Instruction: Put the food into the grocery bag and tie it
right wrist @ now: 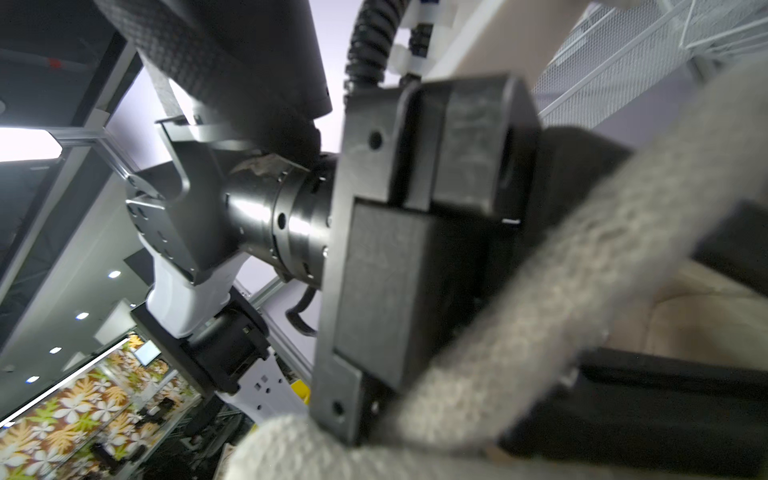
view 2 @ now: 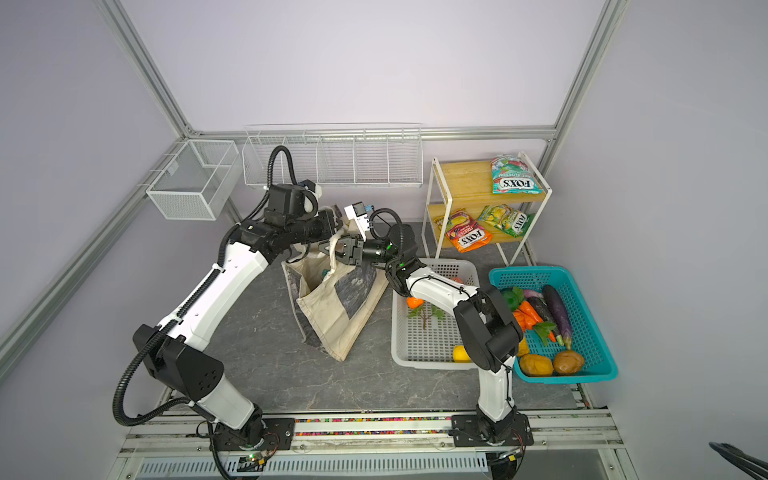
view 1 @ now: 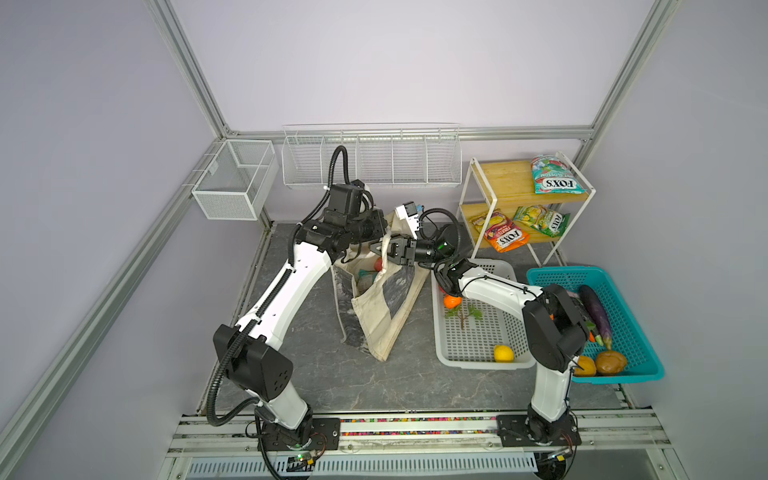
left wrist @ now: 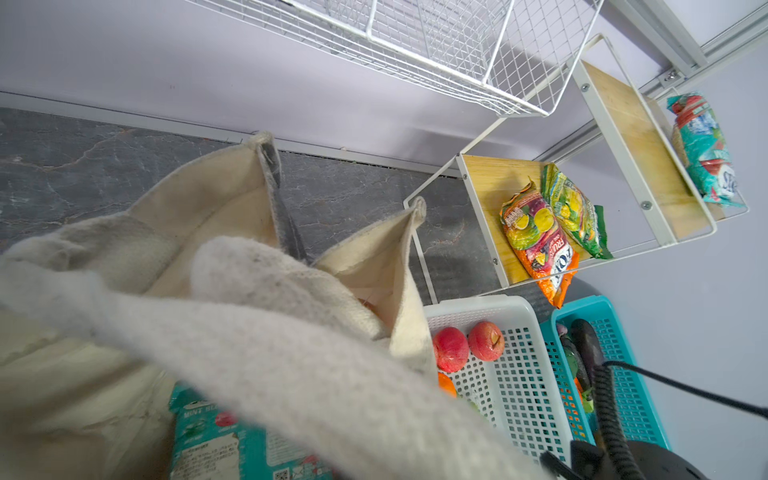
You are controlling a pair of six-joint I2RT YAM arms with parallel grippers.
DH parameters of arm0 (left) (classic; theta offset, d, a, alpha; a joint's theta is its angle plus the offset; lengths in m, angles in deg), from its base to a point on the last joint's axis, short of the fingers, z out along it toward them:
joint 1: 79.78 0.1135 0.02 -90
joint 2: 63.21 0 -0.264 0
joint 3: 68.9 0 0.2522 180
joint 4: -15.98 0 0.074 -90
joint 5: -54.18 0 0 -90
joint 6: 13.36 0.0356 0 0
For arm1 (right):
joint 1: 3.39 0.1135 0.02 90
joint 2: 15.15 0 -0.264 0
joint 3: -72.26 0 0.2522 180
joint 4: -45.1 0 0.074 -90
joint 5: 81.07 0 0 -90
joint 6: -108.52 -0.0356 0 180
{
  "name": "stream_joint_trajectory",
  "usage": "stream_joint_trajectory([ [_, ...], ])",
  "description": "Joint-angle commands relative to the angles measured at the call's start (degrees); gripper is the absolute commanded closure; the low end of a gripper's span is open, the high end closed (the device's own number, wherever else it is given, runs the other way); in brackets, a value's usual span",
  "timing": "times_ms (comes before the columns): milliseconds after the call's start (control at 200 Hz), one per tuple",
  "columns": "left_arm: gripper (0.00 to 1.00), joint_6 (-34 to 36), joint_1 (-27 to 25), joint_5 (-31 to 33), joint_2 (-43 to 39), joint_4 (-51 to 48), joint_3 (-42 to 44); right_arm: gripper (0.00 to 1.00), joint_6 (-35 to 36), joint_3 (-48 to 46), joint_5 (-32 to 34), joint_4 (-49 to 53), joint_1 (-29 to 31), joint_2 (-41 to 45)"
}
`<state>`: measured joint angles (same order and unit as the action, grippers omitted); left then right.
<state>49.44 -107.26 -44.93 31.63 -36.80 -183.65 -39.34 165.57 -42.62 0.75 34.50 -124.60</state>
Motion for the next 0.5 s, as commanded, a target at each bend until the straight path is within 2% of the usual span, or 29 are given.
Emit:
stream_joint_trajectory([
  [0, 1.0, 2.1, -0.4, 2.4, 0.9, -5.1, 1.3, 0.84, 2.1, 1.2, 0.6, -6.7, 0.3, 5.7],
  [50, 1.0, 2.4, -0.4, 2.6, 0.6, -5.5, 1.1, 0.9, 3.2, 0.7, 0.3, -4.8, -0.2, 6.4],
  [110, 1.0, 2.7, -0.4, 2.8, 0.1, -6.0, 0.6, 0.93, 5.2, -0.2, 0.1, -1.8, -0.7, 7.6],
  [195, 1.0, 3.2, -0.2, 3.0, -0.8, -7.2, -0.8, 0.93, 9.1, -1.6, -0.4, 4.4, -1.5, 9.7],
  [370, 1.0, 3.7, 0.1, 2.9, -2.4, -10.4, -4.7, 0.93, 22.6, -3.4, -1.8, 23.9, -2.7, 14.2],
  [495, 1.0, 3.6, 0.4, 2.0, -3.4, -12.8, -5.1, 0.93, 29.9, -3.2, -1.0, 34.0, -4.1, 16.1],
])
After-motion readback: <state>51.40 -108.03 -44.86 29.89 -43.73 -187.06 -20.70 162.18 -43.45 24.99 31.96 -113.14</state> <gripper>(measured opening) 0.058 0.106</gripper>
